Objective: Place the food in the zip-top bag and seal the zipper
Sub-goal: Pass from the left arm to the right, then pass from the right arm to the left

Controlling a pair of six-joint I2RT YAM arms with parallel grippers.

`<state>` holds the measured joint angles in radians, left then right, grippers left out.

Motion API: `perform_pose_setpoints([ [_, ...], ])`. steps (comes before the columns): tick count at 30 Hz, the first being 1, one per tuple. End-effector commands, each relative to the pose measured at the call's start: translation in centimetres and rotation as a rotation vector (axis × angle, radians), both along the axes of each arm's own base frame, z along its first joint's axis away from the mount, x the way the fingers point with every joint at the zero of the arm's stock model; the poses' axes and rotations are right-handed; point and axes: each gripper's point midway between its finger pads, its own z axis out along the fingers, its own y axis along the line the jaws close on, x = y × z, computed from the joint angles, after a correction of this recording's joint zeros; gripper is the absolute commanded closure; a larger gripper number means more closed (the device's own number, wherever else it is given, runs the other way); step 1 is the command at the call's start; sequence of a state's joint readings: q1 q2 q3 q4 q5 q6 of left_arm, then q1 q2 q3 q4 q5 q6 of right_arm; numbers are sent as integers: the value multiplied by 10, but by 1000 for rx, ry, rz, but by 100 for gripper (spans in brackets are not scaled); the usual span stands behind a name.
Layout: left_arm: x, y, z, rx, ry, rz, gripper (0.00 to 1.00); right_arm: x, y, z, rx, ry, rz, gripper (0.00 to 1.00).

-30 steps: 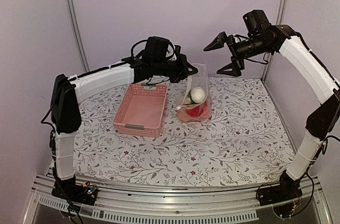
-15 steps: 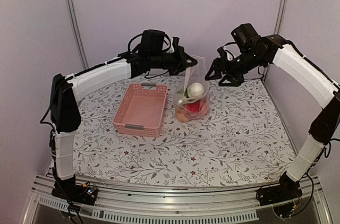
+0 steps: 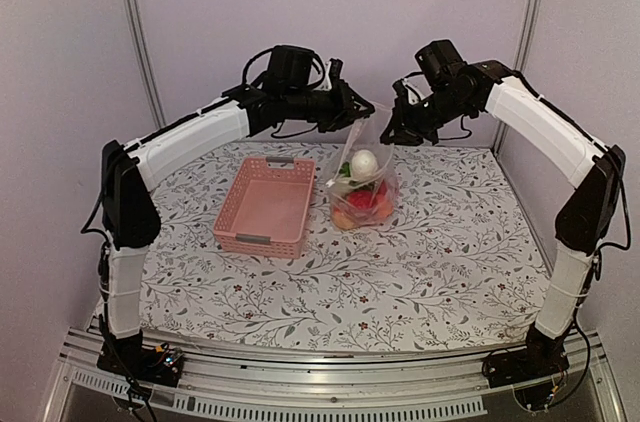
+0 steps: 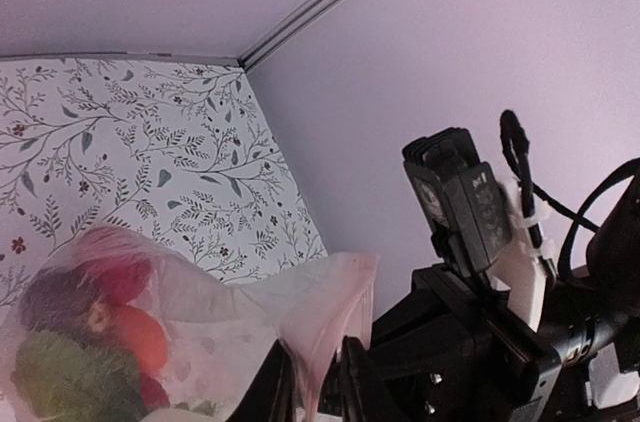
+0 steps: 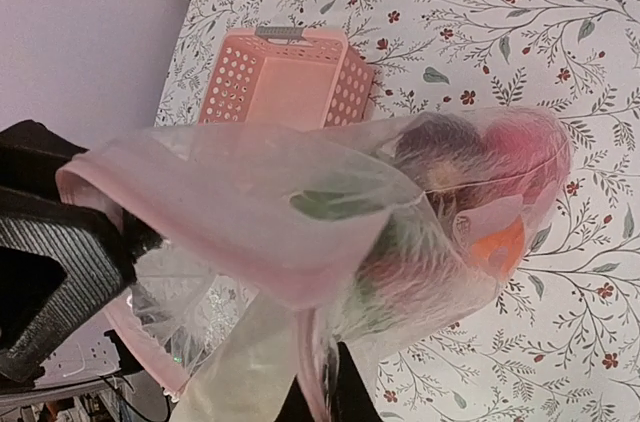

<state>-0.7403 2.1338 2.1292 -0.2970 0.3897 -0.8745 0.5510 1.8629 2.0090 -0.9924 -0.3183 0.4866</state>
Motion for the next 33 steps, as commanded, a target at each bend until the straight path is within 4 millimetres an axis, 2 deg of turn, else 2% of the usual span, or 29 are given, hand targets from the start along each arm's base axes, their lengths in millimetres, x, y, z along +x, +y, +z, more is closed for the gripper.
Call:
perform_pose_setpoints([
  [1,4,12,4,151,-128,36,76,-14,-2,14,89,99,-23,100],
  [3,7,27,18,228,-233,71,63,-19,-6,22,178,158,-46,100],
  [4,4,37,36,268,-330,80,56,-21,-12,31,227,164,-60,100],
  [5,-1,45,50,303,-409,92,41,-21,-15,35,279,179,-77,100],
  [6,-5,53,58,342,-471,103,30,-24,-19,36,329,211,-104,100],
  [7,-11,62,66,369,-515,117,12,-28,-24,47,386,216,-102,100],
  [8,-16,72,65,395,-530,124,2,-26,-28,51,428,230,-124,100],
  [9,-22,81,63,412,-541,133,1,-28,-30,58,469,239,-116,100],
  [12,-46,114,57,378,-560,199,0,-26,-33,54,521,293,-124,100],
  [14,-69,127,51,323,-575,183,0,-27,-31,58,554,307,-121,100],
  [16,-98,125,41,268,-597,71,2,-26,-31,55,560,319,-136,100],
  [18,-126,113,23,253,-637,-80,13,-26,-31,50,557,323,-133,100],
  [20,-142,102,-4,296,-647,-170,22,-26,-31,47,559,328,-136,100],
  [22,-147,91,-25,304,-624,-203,31,-26,-30,48,561,328,-129,100],
  [25,-152,72,-42,281,-640,-218,34,-25,-29,53,572,321,-118,100],
  [29,-138,58,-55,273,-633,-152,34,-26,-28,57,580,313,-104,100],
  [33,-126,47,-55,227,-646,-108,34,-27,-29,58,581,312,-106,100],
])
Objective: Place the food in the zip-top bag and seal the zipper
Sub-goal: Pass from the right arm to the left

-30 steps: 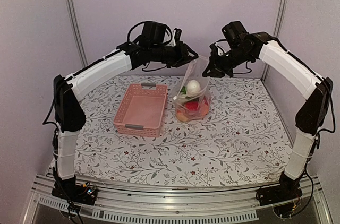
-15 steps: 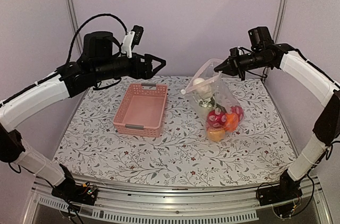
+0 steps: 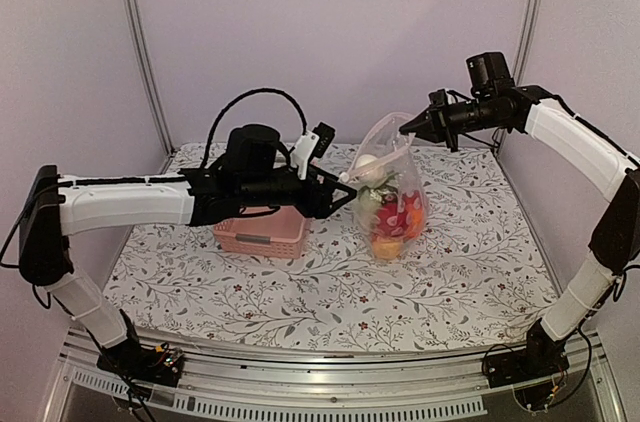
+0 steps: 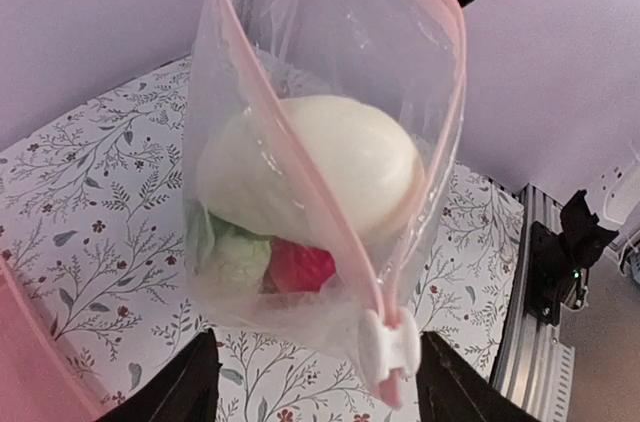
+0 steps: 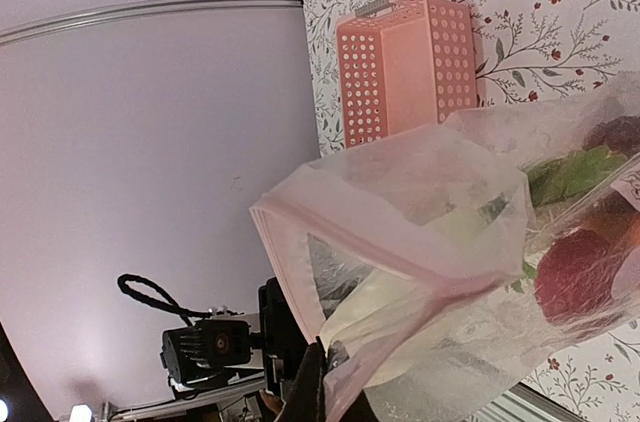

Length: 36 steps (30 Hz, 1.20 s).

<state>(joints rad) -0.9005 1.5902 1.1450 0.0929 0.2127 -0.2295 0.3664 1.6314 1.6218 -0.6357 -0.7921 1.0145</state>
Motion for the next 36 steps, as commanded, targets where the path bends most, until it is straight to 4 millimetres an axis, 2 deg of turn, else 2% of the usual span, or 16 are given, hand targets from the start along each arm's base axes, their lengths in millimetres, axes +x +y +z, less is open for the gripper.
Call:
perform_pose_setpoints([
  [1,16,-14,29,-133,-85,39,35,-4,1,23,41,-58,16,100],
  [3,18,-21,31,-147,-109,27,43,-5,1,22,41,-54,17,100],
  [6,24,-29,28,-126,-145,6,70,-4,0,25,45,-60,19,96],
  [7,25,-32,26,-108,-151,-2,75,-4,-1,27,47,-66,19,94],
  [10,28,-34,31,-84,-183,-18,84,-2,-11,31,45,-85,8,81],
  [11,29,-33,37,-79,-202,-15,86,-2,-17,32,38,-96,3,77],
  [13,32,-30,65,-75,-269,-5,93,-2,-31,37,23,-119,-11,71],
  [16,35,-23,90,-43,-371,8,100,-4,-51,60,-44,-231,-28,59],
  [19,43,-19,80,19,-405,9,100,-1,-63,87,-175,-441,-8,50],
  [20,44,-19,75,29,-396,0,100,2,-67,90,-225,-490,-15,47],
  [23,44,-19,70,17,-367,-9,100,8,-75,86,-338,-613,13,38],
  [26,41,-21,68,15,-339,-29,98,9,-76,78,-378,-652,36,33],
  [29,35,-20,66,31,-317,-59,96,10,-69,77,-390,-721,69,24],
  [30,32,-20,63,42,-314,-74,95,8,-65,78,-375,-747,87,11],
  [31,29,-19,59,56,-309,-90,94,7,-60,79,-356,-774,107,2],
  [36,12,-8,47,136,-289,-150,93,-14,-29,72,-396,-907,252,1],
])
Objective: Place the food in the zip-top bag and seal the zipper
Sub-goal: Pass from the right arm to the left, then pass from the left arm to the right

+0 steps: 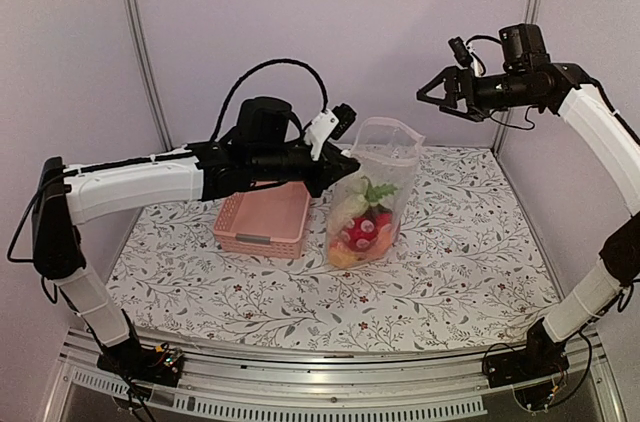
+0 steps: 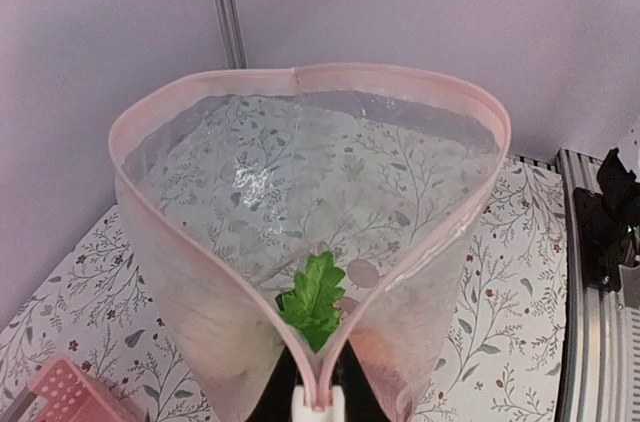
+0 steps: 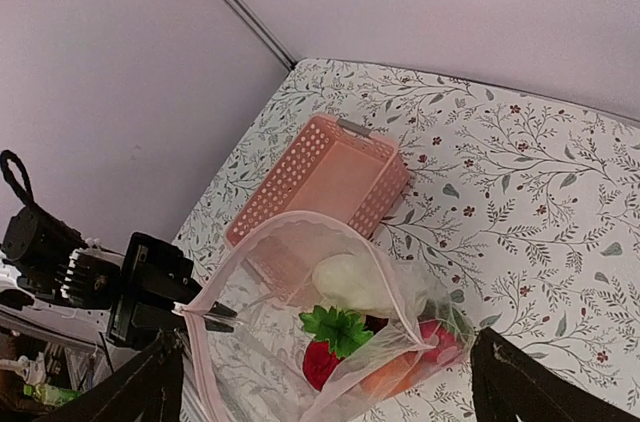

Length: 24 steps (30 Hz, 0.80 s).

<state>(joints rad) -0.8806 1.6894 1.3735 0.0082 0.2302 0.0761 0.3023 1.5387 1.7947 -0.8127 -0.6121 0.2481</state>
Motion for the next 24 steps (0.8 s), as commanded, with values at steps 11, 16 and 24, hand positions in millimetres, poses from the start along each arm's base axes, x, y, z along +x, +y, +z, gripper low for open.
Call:
perform_pose_setpoints([
  [11,-48,52,-2,106,41,-58,89,-98,102,-22,-160,-227,500,33],
  [16,-48,60,-1,112,38,-45,89,-118,132,-37,-230,-247,588,34],
  [24,-45,64,13,65,37,-45,89,-118,156,-69,-341,-243,620,41],
])
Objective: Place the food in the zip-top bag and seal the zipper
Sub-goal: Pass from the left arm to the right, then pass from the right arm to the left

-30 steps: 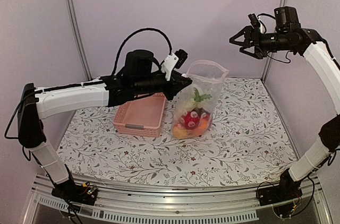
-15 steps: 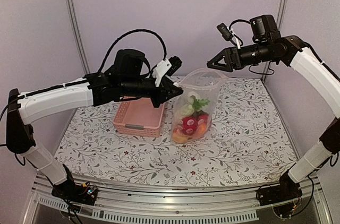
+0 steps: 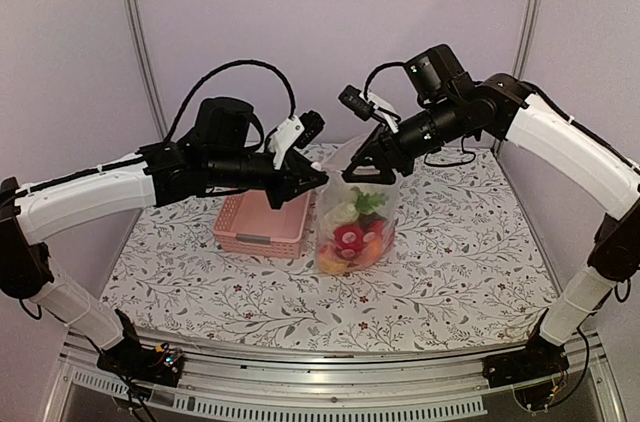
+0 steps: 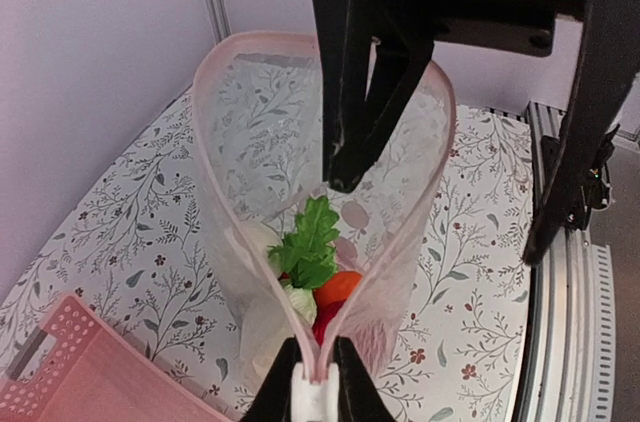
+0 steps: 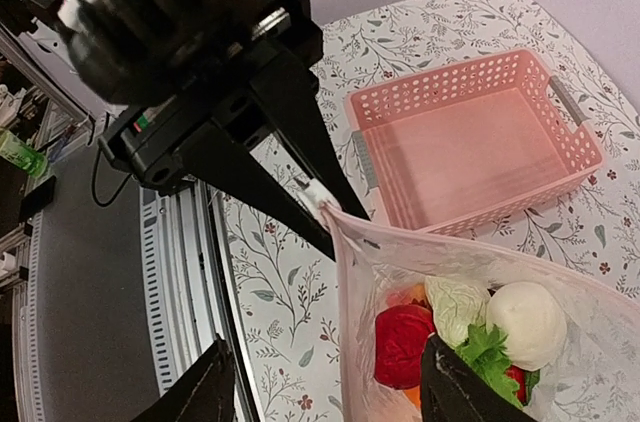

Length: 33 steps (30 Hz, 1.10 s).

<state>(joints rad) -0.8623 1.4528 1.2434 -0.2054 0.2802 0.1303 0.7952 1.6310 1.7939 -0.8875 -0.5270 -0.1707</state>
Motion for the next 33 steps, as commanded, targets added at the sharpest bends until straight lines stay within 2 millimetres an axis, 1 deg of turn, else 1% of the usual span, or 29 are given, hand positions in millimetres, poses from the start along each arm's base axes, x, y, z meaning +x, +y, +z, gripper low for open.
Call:
perform_pose_setpoints([
  [1,1,9,11,-39,3,4,88,9,5,-16,-80,-44,-20,45],
  [4,2,9,16,-71,-4,-2,88,15,10,-16,-81,-47,-26,59],
  [5,3,10,15,-74,-4,-2,88,16,10,-14,-79,-50,-29,64],
  [6,4,9,16,-76,-4,0,88,18,12,-13,-76,-55,-34,73],
  [8,6,10,16,-89,6,7,84,23,15,-8,-68,-67,-47,89],
  [9,7,11,16,-99,9,11,82,25,15,-7,-65,-73,-53,96],
  [10,8,12,17,-114,11,21,78,28,16,-5,-65,-80,-60,99],
  [12,10,15,20,-154,17,41,67,31,17,-1,-61,-91,-70,100],
  [13,11,16,23,-179,13,46,65,32,18,3,-52,-96,-75,100],
  [15,12,15,27,-224,16,47,65,31,17,12,-31,-108,-82,100],
  [18,16,15,26,-253,35,61,68,30,15,19,-15,-118,-84,100],
  [23,27,17,29,-307,28,101,74,27,18,16,-9,-87,-71,100],
  [26,33,17,28,-322,29,104,82,26,20,18,1,-78,-67,100],
  [29,36,17,27,-326,36,98,86,26,20,20,5,-79,-71,100],
  [31,36,17,27,-330,34,96,87,27,20,22,8,-82,-75,100],
  [33,36,16,26,-331,34,85,83,27,20,23,12,-79,-76,100],
])
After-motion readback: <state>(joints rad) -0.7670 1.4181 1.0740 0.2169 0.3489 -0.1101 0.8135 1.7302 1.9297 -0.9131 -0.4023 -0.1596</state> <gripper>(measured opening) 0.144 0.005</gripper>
